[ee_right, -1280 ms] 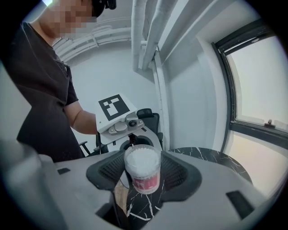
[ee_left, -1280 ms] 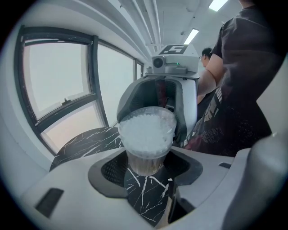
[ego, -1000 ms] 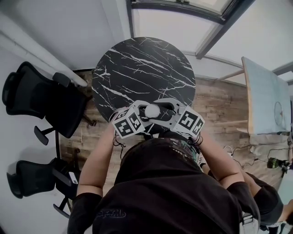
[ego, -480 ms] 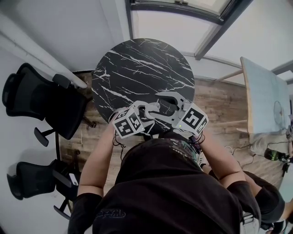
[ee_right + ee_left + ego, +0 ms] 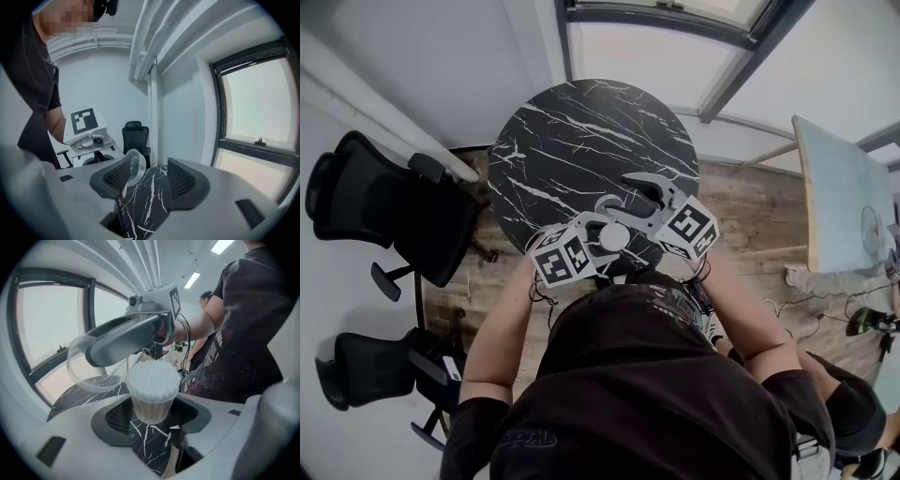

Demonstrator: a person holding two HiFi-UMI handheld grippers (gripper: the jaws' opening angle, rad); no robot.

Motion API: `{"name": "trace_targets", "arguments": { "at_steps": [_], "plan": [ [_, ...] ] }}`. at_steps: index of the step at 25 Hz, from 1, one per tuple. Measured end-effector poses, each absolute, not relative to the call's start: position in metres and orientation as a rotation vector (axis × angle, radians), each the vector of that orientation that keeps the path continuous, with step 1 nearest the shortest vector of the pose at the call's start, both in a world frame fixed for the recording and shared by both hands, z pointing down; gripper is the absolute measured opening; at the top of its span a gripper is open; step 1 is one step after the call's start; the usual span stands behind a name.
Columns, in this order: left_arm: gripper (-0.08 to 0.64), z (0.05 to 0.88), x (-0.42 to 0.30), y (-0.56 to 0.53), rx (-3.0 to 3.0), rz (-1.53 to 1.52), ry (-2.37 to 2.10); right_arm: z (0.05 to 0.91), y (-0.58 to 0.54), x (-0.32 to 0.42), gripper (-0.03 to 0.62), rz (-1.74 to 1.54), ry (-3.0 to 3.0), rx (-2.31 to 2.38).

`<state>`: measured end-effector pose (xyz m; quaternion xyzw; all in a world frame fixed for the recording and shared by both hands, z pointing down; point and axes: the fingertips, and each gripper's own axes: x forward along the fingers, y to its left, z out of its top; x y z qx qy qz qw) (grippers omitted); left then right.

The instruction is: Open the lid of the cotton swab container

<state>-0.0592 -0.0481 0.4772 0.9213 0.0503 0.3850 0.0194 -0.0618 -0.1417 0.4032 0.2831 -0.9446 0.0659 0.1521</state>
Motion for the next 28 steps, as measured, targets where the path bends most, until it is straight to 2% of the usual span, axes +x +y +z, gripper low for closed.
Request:
{"name": "trace_targets", "arguments": {
  "at_steps": [7,28],
  "plan": [
    [0.259,0.482,-0.061,-0.044,2.849,1.199,0.180,0.430,-0.147,-0.057,0.259,0.295,-2.691,0.837],
    [0.259,0.492,-0.067,-0.051,2.823,1.134,0.060,0.420,-0.135,-0.049,0.259,0.290,-2.702,0.884]
  ]
}}
